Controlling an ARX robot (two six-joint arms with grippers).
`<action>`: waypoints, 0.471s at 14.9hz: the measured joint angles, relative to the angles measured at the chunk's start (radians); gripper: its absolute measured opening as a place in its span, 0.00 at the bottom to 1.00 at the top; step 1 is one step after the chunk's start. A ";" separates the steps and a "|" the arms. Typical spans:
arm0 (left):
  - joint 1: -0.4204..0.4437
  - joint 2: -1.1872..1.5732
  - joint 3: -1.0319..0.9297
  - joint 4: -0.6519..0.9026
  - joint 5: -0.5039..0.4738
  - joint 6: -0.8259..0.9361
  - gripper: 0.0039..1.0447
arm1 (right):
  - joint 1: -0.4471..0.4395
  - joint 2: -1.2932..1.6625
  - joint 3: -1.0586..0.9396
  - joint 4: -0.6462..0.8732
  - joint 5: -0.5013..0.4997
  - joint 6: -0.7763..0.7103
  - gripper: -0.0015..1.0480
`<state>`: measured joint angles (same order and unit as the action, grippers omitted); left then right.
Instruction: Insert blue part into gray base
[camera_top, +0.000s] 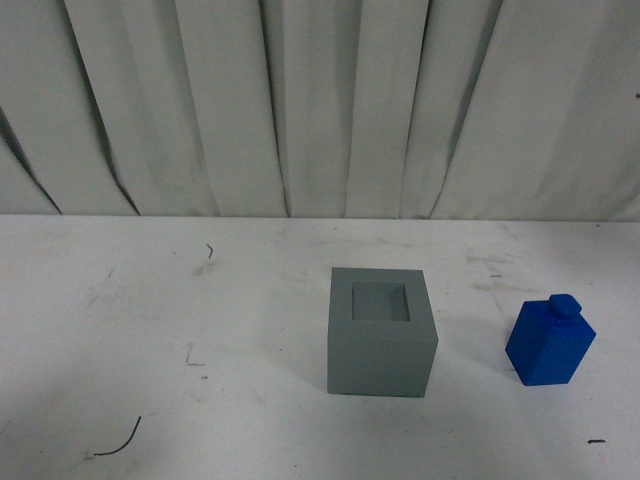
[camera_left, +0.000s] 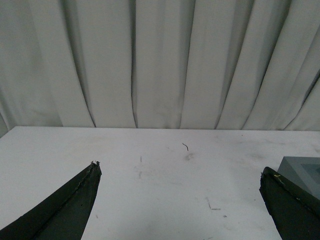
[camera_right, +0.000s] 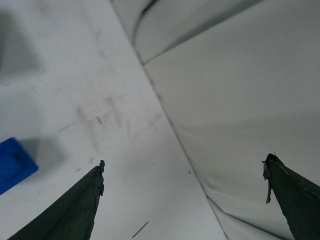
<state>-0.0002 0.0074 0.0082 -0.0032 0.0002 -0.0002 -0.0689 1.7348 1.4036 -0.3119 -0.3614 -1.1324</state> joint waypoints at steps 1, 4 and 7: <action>0.000 0.000 0.000 0.000 0.000 0.000 0.94 | 0.014 0.032 0.026 -0.076 0.007 -0.089 0.94; 0.000 0.000 0.000 0.000 -0.001 0.000 0.94 | 0.037 0.115 0.068 -0.194 0.064 -0.258 0.94; 0.000 0.000 0.000 0.000 0.000 0.000 0.94 | 0.067 0.192 0.138 -0.387 0.084 -0.341 0.94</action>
<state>-0.0002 0.0074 0.0082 -0.0029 -0.0002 -0.0002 -0.0021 1.9266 1.5421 -0.6991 -0.2779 -1.4738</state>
